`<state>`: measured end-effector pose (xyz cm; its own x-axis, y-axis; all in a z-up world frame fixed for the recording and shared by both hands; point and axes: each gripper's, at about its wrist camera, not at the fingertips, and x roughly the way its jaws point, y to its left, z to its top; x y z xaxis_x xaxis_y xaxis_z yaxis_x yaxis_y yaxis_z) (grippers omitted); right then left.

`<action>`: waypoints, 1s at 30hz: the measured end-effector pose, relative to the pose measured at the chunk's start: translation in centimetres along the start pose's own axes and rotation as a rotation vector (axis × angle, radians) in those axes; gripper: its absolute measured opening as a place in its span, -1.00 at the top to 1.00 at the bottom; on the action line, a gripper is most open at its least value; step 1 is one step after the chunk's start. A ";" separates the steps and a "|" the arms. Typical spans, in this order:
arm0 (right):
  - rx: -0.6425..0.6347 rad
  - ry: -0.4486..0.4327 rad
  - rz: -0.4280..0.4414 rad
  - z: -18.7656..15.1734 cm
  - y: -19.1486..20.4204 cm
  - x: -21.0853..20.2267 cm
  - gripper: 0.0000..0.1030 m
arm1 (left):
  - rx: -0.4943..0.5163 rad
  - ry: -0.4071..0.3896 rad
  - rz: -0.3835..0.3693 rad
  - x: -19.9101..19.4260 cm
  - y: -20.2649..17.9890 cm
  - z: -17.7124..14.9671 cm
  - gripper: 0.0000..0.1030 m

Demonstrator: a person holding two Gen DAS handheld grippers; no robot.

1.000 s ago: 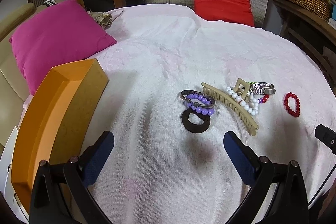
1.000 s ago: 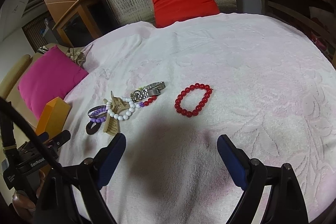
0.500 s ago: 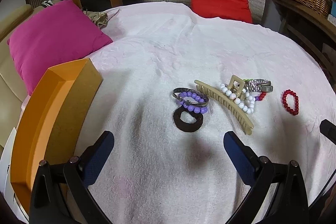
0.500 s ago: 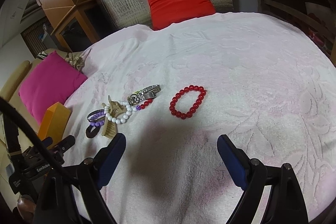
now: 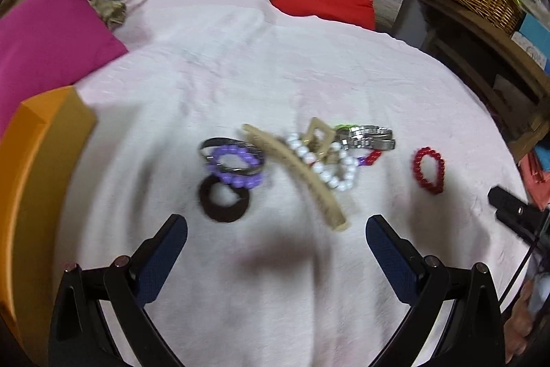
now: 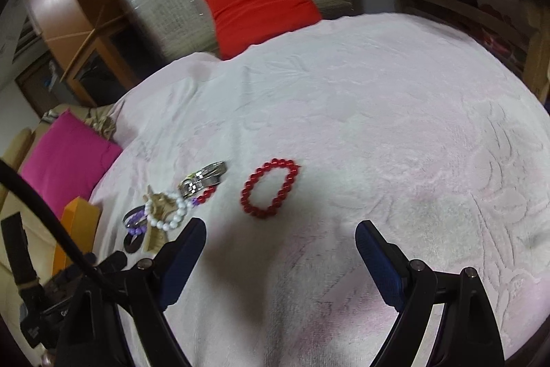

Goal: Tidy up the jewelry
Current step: 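Close the left gripper on the beige hair claw clip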

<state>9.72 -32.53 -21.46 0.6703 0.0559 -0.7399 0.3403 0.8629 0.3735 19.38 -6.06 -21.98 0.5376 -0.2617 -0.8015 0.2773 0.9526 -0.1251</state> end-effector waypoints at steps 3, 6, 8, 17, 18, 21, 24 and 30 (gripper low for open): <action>0.035 0.025 0.010 -0.1 -0.6 0.4 -0.75 | -0.004 0.021 -0.029 1.2 -0.8 0.3 -0.53; 0.047 0.032 0.008 -0.1 -1.0 0.4 -0.75 | 0.006 0.071 -0.054 2.8 -1.7 0.5 -0.17; 0.049 0.034 0.007 -0.2 -1.1 0.4 -0.75 | 0.015 0.098 -0.062 3.7 -2.3 0.5 0.09; 0.044 0.043 -0.018 0.1 -1.1 1.0 -0.71 | -0.038 0.095 -0.134 3.6 -0.7 0.4 0.76; 0.044 0.043 -0.021 0.2 -1.1 1.1 -0.70 | -0.036 0.085 -0.138 3.4 -0.5 0.4 0.79; 0.039 0.044 -0.031 0.4 -0.8 1.5 -0.69 | 0.021 0.029 -0.123 2.2 -0.3 0.3 0.82; 0.021 0.047 -0.030 0.6 -0.2 2.0 -0.69 | 0.043 0.004 -0.115 1.3 0.3 0.3 0.83; -0.021 0.051 -0.028 0.6 1.2 2.8 -0.69 | 0.103 -0.082 -0.089 -1.0 1.9 0.5 0.84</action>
<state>12.38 -31.60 -22.74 0.6263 0.0565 -0.7775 0.3439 0.8750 0.3407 19.78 -4.12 -21.13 0.5696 -0.3604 -0.7387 0.4045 0.9053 -0.1298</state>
